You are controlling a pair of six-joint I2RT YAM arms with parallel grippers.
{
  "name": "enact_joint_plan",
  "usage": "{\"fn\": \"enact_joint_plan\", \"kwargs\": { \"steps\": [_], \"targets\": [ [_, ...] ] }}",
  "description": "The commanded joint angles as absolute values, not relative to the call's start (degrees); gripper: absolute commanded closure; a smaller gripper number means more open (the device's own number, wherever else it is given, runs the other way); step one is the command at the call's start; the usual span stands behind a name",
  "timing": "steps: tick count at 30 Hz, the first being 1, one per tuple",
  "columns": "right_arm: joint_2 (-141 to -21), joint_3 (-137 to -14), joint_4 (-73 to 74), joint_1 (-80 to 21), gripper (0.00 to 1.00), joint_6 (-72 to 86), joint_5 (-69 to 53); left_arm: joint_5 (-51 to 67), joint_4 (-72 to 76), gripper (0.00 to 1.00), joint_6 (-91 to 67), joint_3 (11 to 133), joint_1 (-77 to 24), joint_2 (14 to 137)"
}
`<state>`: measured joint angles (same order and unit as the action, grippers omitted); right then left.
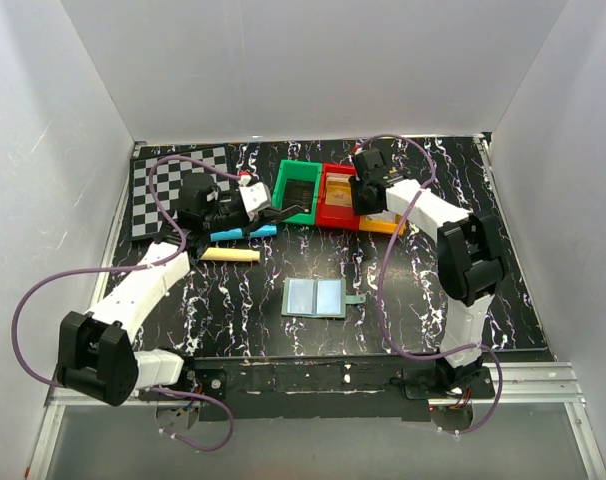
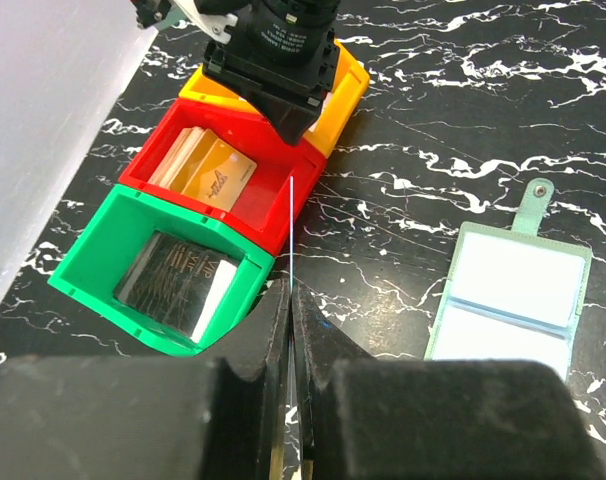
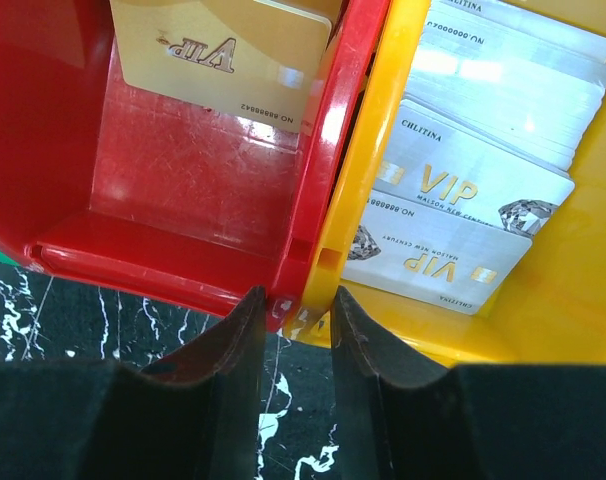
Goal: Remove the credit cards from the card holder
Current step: Move the storage box to the center of the board.
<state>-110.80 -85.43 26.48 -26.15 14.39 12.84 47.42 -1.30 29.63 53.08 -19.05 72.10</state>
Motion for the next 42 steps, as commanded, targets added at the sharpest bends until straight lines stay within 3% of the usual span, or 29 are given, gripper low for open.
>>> {"fn": "enact_joint_plan", "kwargs": {
  "steps": [1,5,28,39,42],
  "targets": [
    [-107.7,-81.3,27.8,-25.3,0.89,9.4,14.1,48.4,-3.2,1.0,31.6,55.9,-20.2,74.1],
    [-106.5,-79.9,27.9,-25.3,0.99,8.1,14.1,49.1,-3.8,1.0,31.7,57.6,-21.1,76.4],
    [-95.1,-65.9,27.6,-26.0,0.99,-2.1,11.5,51.3,-4.1,1.0,32.8,59.8,-22.8,80.1],
    [-95.2,-70.0,34.7,-27.4,0.99,-0.4,10.6,48.7,-7.1,1.0,36.8,56.7,-23.6,77.3],
    [-94.9,-71.5,36.6,-27.4,0.74,3.1,11.5,48.4,-7.4,1.0,36.9,56.1,-23.6,76.8]
  ]
}}
